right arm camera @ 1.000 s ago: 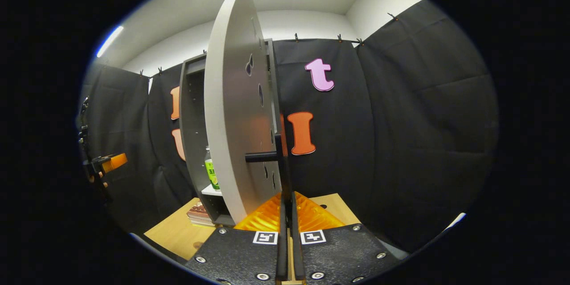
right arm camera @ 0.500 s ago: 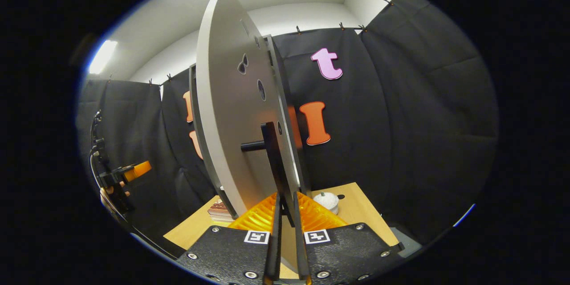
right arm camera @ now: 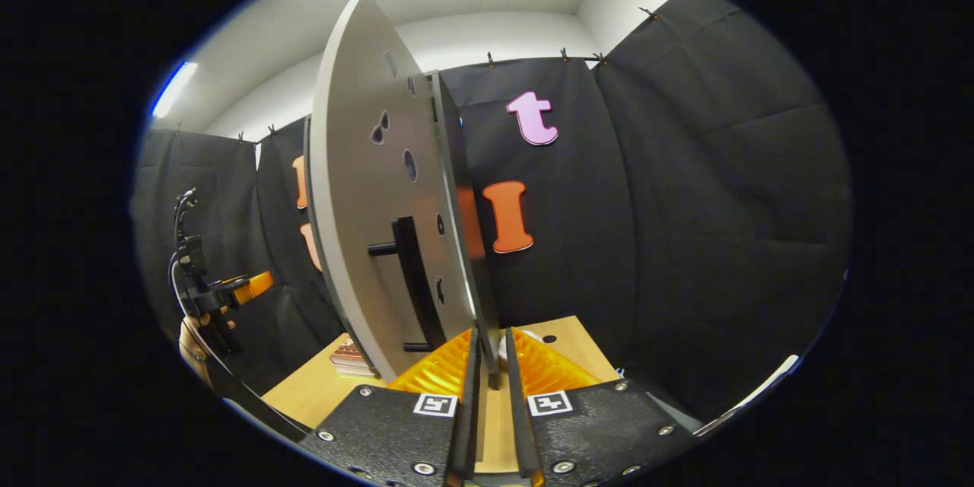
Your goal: Open the cabinet door with the right hand, grasp the bottle in the cabinet with the left hand and place it on the coaster, then close the cabinet door with the right hand.
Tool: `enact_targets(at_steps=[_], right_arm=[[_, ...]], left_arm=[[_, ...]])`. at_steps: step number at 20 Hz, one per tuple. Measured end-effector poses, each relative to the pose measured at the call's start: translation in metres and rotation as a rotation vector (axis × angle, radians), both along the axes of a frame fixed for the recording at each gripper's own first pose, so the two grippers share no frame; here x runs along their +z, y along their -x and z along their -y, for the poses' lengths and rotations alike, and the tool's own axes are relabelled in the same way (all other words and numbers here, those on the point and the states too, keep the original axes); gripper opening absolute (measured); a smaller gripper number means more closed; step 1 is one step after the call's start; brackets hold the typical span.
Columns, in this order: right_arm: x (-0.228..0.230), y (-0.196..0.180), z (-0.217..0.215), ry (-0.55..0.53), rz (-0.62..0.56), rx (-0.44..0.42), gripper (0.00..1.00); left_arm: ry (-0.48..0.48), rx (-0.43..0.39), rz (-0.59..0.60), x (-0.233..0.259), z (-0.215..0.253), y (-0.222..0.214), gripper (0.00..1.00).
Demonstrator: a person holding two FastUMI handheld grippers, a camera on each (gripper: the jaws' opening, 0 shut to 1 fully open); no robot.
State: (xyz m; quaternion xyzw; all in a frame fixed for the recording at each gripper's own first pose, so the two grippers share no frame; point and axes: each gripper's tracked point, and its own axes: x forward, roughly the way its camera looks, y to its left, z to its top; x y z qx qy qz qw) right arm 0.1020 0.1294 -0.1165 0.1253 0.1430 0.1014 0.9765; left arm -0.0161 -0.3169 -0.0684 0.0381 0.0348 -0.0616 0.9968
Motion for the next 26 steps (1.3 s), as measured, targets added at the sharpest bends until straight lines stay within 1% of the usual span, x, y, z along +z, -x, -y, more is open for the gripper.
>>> enact_targets(at_steps=[1, 3, 4, 5, 6, 9, 10, 13, 14, 15, 16, 19, 24, 26], right_arm=[[-0.001, -0.002, 0.004, 0.007, 0.0, -0.019, 0.24], [-0.004, -0.006, 0.012, 0.03, -0.002, -0.062, 0.37], [-0.006, -0.009, 0.017, 0.047, -0.003, -0.083, 0.35], [-0.008, -0.01, 0.022, 0.066, -0.006, -0.103, 0.35], [-0.01, -0.012, 0.027, 0.086, -0.009, -0.122, 0.43], [-0.016, -0.017, 0.041, 0.135, -0.019, -0.178, 0.58], [-0.017, -0.017, 0.044, 0.144, -0.02, -0.194, 0.74], [-0.017, -0.027, 0.05, 0.156, -0.01, -0.245, 0.86], [-0.016, -0.03, 0.051, 0.158, -0.009, -0.261, 0.93], [-0.017, -0.032, 0.053, 0.159, -0.008, -0.278, 0.9], [-0.017, -0.033, 0.056, 0.161, -0.009, -0.295, 0.92], [-0.017, -0.034, 0.062, 0.162, -0.011, -0.337, 0.93], [-0.02, -0.035, 0.07, 0.159, -0.02, -0.406, 0.93], [-0.022, -0.032, 0.072, 0.159, -0.028, -0.427, 0.93]], left_arm=[[-0.004, -0.003, 0.001, -0.005, 0.004, -0.008, 0.97], [-0.005, -0.015, -0.01, -0.021, 0.018, -0.027, 0.97], [-0.001, -0.031, -0.022, -0.031, 0.028, -0.038, 0.97], [0.0, -0.047, -0.03, -0.041, 0.036, -0.049, 0.97], [-0.003, -0.058, -0.04, -0.049, 0.042, -0.059, 0.97], [0.004, -0.09, -0.08, -0.073, 0.062, -0.09, 0.98], [0.013, -0.104, -0.088, -0.078, 0.068, -0.099, 0.97], [0.018, -0.133, -0.105, -0.087, 0.083, -0.126, 0.97], [0.015, -0.145, -0.106, -0.088, 0.088, -0.134, 0.97], [0.012, -0.157, -0.103, -0.088, 0.093, -0.142, 0.97], [0.009, -0.168, -0.097, -0.086, 0.098, -0.15, 0.97], [0.004, -0.187, -0.081, -0.079, 0.111, -0.172, 0.97], [0.019, -0.25, -0.103, -0.079, 0.137, -0.202, 0.97], [0.009, -0.256, -0.107, -0.084, 0.141, -0.213, 0.97]])
